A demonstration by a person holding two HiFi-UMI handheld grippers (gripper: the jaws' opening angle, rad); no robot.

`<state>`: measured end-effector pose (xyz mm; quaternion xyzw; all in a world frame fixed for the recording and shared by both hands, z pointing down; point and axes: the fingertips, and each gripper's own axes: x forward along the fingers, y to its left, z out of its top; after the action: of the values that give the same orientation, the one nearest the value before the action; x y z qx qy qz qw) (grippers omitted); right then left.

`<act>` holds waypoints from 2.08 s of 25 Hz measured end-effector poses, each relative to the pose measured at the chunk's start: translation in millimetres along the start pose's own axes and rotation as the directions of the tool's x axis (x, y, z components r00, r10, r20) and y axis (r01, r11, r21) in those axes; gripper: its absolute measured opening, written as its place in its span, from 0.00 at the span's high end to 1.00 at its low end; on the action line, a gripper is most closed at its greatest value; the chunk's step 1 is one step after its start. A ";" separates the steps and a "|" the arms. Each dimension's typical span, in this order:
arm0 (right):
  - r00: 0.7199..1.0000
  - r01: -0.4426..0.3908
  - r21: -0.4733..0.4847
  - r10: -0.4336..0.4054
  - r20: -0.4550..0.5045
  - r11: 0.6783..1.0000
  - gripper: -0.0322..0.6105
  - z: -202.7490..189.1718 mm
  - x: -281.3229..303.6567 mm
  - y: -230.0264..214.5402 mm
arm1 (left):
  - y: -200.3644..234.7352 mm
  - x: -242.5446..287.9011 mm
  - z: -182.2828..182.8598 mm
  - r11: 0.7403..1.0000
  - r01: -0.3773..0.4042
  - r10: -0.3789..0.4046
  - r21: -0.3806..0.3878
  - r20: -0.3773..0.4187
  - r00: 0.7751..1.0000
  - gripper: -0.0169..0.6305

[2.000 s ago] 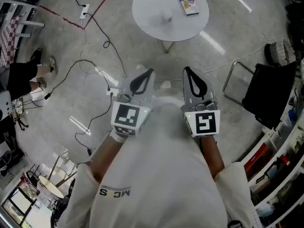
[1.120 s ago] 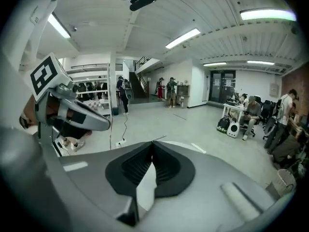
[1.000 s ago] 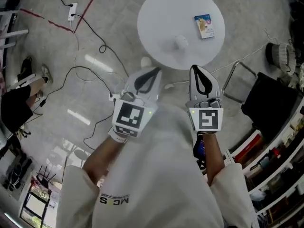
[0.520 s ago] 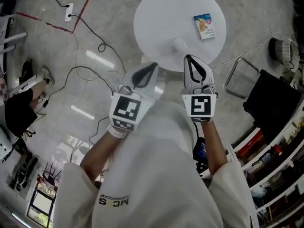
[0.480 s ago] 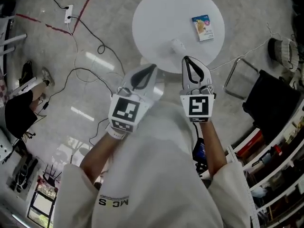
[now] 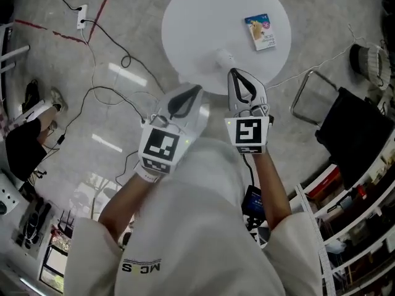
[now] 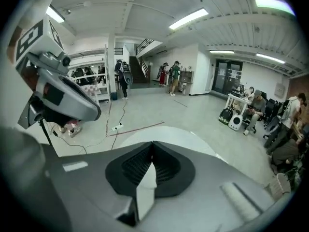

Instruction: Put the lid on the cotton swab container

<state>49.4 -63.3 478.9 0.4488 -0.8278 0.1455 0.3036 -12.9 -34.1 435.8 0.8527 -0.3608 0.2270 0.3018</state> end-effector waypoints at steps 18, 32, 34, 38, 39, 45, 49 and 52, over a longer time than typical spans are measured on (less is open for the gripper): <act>0.995 0.052 -0.019 -0.053 -0.087 0.998 0.95 -61.3 58.7 16.3 | 9.7 0.4 -11.2 0.998 0.019 -0.019 0.063 -0.005 1.000 0.97; 0.984 0.072 0.052 -0.063 -0.164 0.996 0.95 -91.7 79.2 4.8 | 12.0 -7.0 -19.1 0.998 0.018 -0.017 0.061 -0.008 1.000 0.97; 0.984 0.079 0.052 -0.069 -0.165 0.996 0.95 -93.0 81.2 3.0 | 12.6 -7.8 -20.0 0.998 0.015 -0.014 0.062 -0.010 1.000 0.97; 0.982 0.090 0.056 -0.079 -0.169 0.994 0.95 -95.3 85.1 -3.1 | 13.4 -6.5 -20.7 0.998 0.012 -0.011 0.063 -0.013 1.000 0.97; 0.982 0.092 0.057 -0.081 -0.171 0.994 0.95 -96.5 86.4 -4.7 | 13.5 -5.8 -20.9 0.998 0.012 -0.011 0.062 -0.013 1.000 0.97; 0.978 0.104 0.059 -0.092 -0.186 0.993 0.95 -106.1 93.1 -13.0 | 12.3 -2.3 -21.9 0.998 0.012 -0.011 0.058 -0.017 1.000 0.97; 0.982 0.108 0.022 -0.103 -0.158 0.994 0.96 -107.7 95.0 -14.1 | 12.3 -0.9 -21.5 0.998 0.009 -0.008 0.060 -0.015 1.000 0.97; 0.983 0.093 0.028 -0.087 -0.165 0.995 0.96 -108.3 95.3 -12.9 | 11.5 -0.7 -21.1 0.998 0.007 -0.007 0.060 -0.015 1.000 0.97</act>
<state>61.1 -77.3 622.6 0.4778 -0.7762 0.1827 0.3684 -25.6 -25.9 454.5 0.8610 -0.3486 0.2429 0.2796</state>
